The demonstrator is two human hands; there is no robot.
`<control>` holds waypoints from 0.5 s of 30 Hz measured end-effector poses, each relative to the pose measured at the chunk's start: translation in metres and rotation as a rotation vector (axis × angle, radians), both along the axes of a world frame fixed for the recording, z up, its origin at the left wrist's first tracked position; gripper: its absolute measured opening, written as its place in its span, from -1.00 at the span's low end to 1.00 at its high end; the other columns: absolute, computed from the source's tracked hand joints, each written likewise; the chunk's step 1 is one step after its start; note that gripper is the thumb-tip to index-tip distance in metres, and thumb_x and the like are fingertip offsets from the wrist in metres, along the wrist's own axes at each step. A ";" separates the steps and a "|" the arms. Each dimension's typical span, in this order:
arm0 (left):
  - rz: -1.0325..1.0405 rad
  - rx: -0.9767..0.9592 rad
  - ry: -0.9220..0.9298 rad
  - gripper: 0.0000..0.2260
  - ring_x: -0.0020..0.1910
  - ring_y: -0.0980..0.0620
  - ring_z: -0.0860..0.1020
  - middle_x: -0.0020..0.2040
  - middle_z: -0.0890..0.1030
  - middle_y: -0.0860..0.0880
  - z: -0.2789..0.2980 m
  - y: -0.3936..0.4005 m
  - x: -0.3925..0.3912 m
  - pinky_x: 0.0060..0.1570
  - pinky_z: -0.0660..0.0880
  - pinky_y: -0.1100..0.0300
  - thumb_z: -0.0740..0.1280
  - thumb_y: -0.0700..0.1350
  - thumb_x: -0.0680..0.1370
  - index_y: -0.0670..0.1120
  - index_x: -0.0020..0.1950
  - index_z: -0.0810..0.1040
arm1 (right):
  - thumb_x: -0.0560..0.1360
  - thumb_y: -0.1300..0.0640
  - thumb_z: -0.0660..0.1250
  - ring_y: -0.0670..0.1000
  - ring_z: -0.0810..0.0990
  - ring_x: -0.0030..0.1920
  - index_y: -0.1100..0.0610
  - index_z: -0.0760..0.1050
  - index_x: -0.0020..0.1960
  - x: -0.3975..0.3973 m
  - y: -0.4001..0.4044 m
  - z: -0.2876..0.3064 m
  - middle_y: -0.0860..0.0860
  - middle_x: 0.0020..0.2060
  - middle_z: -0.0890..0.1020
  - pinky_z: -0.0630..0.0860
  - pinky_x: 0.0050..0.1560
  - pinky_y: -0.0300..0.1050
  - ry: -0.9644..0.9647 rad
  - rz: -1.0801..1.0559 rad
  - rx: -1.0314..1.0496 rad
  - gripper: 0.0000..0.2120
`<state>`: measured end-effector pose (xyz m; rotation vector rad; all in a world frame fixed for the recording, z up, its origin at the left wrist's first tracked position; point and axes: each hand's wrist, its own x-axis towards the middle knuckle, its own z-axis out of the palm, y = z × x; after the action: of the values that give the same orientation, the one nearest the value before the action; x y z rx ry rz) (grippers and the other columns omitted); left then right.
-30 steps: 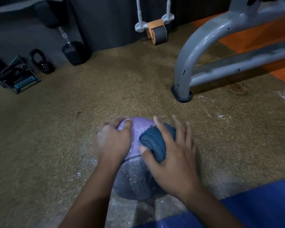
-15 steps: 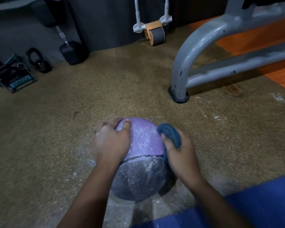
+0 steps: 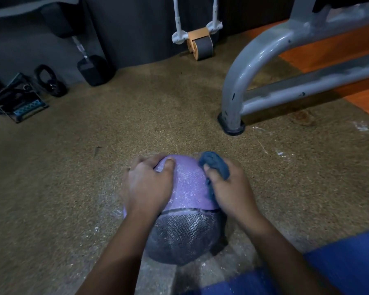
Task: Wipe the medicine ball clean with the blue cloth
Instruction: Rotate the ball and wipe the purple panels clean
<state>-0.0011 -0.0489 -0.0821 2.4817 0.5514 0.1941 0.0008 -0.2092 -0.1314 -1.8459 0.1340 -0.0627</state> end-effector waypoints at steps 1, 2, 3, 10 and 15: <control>0.006 -0.012 -0.002 -0.57 0.25 -0.12 0.48 0.24 0.54 0.07 0.000 0.001 0.000 0.24 0.42 -0.03 0.15 0.29 0.44 0.27 0.23 0.59 | 0.51 0.00 0.35 0.04 0.64 0.04 -0.09 0.61 -0.03 0.008 -0.006 -0.010 -0.11 -0.09 0.65 0.51 0.02 -0.10 0.088 -0.015 0.160 -0.92; 0.014 -0.014 -0.004 -0.60 0.25 -0.12 0.48 0.25 0.54 0.06 0.000 0.001 0.001 0.23 0.42 -0.03 0.17 0.27 0.46 0.27 0.22 0.59 | 0.54 0.08 0.36 0.06 0.66 0.04 -0.06 0.61 -0.05 0.009 -0.008 -0.016 -0.11 -0.13 0.66 0.50 -0.04 -0.16 0.151 -0.041 0.239 -0.93; 0.023 -0.006 -0.003 -0.62 0.24 -0.13 0.49 0.25 0.54 0.05 0.000 0.002 0.001 0.23 0.42 -0.04 0.19 0.27 0.47 0.27 0.22 0.59 | 0.54 0.07 0.36 0.08 0.66 0.06 -0.04 0.61 -0.03 0.004 -0.009 -0.020 -0.07 -0.11 0.67 0.50 -0.05 -0.18 0.166 -0.041 0.237 -0.94; 0.045 -0.010 0.017 -0.64 0.22 -0.12 0.49 0.22 0.53 0.07 0.001 0.003 0.000 0.24 0.42 -0.08 0.21 0.26 0.49 0.28 0.24 0.58 | 0.40 -0.21 0.20 0.06 0.41 0.24 -0.17 0.44 0.31 -0.060 0.022 0.031 -0.04 0.32 0.40 0.42 0.20 0.00 -0.292 0.082 -0.451 -0.51; 0.043 -0.007 0.003 -0.62 0.27 -0.12 0.46 0.19 0.50 0.09 0.000 0.002 -0.004 0.26 0.39 -0.14 0.16 0.29 0.48 0.29 0.23 0.57 | 0.45 -0.13 0.29 0.08 0.62 0.02 -0.10 0.60 0.00 0.016 -0.004 0.005 -0.06 -0.04 0.63 0.52 0.08 0.01 0.106 0.067 -0.134 -0.79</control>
<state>-0.0049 -0.0472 -0.0819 2.4655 0.6059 0.2058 0.0170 -0.2134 -0.1260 -1.9863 0.1444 0.0743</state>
